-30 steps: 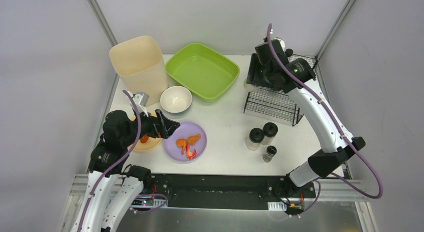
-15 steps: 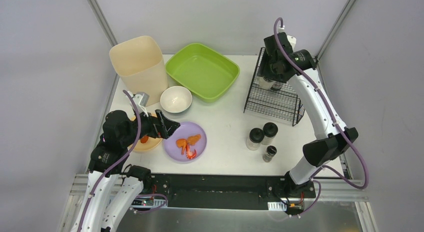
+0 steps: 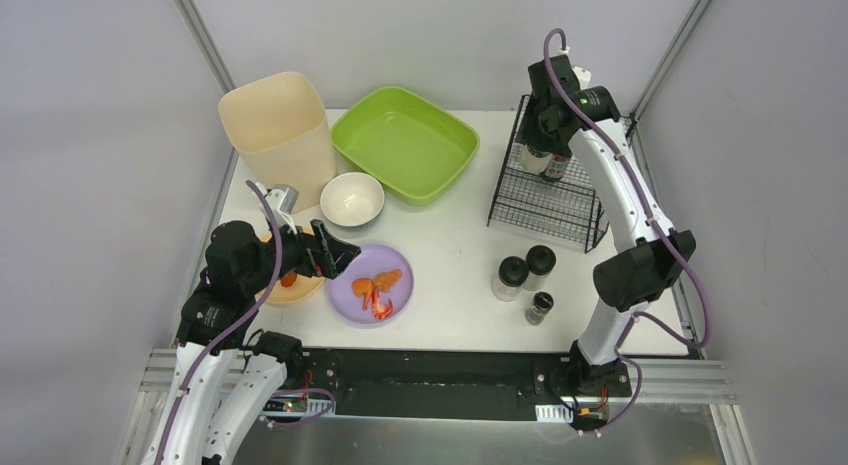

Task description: Clear the kitchen counter

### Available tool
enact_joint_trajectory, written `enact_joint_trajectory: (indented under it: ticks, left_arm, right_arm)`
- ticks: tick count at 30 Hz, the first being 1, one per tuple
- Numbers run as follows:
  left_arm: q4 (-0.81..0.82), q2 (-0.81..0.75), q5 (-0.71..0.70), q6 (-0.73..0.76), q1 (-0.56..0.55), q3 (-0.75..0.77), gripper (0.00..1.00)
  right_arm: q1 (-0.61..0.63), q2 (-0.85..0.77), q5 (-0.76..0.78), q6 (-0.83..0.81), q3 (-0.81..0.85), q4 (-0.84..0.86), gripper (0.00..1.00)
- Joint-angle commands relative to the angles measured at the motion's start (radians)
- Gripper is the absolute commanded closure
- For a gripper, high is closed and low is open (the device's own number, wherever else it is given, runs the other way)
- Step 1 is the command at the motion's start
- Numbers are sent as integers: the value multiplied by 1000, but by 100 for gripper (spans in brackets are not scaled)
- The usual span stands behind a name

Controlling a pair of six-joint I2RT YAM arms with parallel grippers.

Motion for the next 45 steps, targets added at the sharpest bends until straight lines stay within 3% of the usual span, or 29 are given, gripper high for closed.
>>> enact_joint_trajectory:
  ticks: [1, 33, 38, 45]
  left_arm:
    - [33, -2, 31, 2, 11, 4, 0]
    - [33, 1, 31, 0, 15, 2, 0]
    - [33, 3, 32, 0, 17, 3, 0]
    - [33, 6, 35, 0, 17, 4, 0]
  right_arm:
    - [-19, 13, -12, 18, 49, 76, 79]
    - [-68, 188, -52, 106, -137, 242, 79]
    - [-69, 211, -29, 96, -146, 244, 72]
    - [-69, 205, -31, 90, -194, 271, 40]
